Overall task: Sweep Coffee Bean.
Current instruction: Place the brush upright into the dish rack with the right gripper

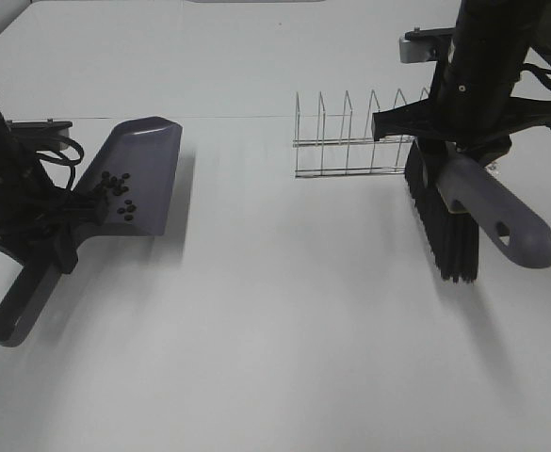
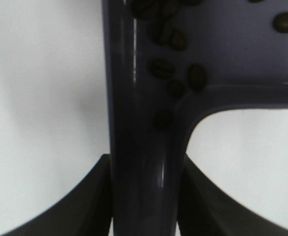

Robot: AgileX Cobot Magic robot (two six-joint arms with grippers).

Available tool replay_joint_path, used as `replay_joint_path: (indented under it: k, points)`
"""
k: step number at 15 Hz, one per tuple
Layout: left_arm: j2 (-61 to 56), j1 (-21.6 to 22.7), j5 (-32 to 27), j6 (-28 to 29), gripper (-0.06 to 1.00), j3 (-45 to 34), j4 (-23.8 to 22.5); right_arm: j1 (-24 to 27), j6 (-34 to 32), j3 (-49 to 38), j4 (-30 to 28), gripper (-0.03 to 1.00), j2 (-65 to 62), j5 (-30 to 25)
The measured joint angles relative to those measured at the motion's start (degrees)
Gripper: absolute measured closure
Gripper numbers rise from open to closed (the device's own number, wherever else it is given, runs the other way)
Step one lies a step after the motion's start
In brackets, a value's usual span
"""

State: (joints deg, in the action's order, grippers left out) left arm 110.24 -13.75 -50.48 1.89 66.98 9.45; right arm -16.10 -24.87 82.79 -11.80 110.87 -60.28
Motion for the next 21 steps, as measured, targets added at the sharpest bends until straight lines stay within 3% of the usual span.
replay_joint_path:
  k: [4, 13, 21]
  points:
    - [0.0, 0.0, 0.0, -0.2, 0.61, 0.0, 0.0, 4.7, 1.9, 6.5, 0.3, 0.60, 6.2, -1.7]
    - [0.0, 0.0, 0.1, -0.2, 0.61, 0.0, 0.0, 4.7, 5.0, 7.2, 1.9, 0.60, 7.3, 4.6]
    - [0.0, 0.0, 0.1, -0.2, 0.61, 0.0, 0.0, 4.7, 4.9, 15.4, -3.6, 0.60, 13.3, 7.2]
